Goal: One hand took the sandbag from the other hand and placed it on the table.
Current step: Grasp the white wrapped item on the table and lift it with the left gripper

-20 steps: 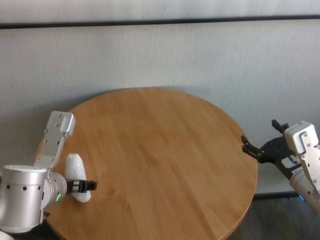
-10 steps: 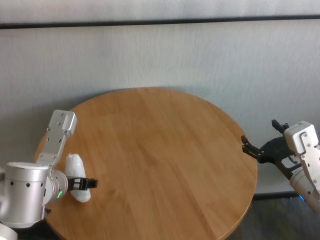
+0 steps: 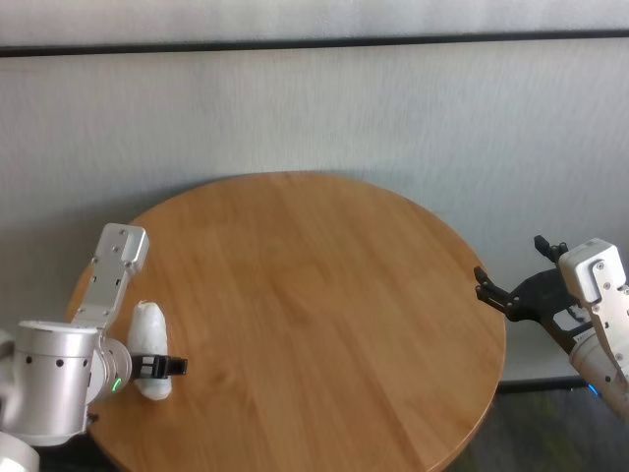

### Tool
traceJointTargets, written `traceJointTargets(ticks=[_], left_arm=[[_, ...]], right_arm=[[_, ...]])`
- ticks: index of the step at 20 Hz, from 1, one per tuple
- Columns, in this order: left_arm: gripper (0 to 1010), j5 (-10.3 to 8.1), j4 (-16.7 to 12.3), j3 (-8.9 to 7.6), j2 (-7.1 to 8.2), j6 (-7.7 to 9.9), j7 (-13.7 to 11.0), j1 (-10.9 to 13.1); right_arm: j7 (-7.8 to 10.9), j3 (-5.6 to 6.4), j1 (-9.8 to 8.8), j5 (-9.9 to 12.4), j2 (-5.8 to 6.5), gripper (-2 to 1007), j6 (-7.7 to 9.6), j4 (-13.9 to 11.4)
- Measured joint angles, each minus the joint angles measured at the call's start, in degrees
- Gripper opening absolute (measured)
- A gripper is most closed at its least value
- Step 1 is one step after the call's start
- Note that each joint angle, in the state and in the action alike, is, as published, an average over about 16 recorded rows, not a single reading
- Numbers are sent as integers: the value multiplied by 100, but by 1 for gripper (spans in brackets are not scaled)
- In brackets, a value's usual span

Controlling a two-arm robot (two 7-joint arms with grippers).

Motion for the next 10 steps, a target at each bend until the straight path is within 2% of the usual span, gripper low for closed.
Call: traceJointTargets(ticks=[10], left_arm=[[994, 58, 144, -71, -55, -134, -14, -16]], right_arm=[[0, 0, 0, 0, 0, 1003, 0, 0]])
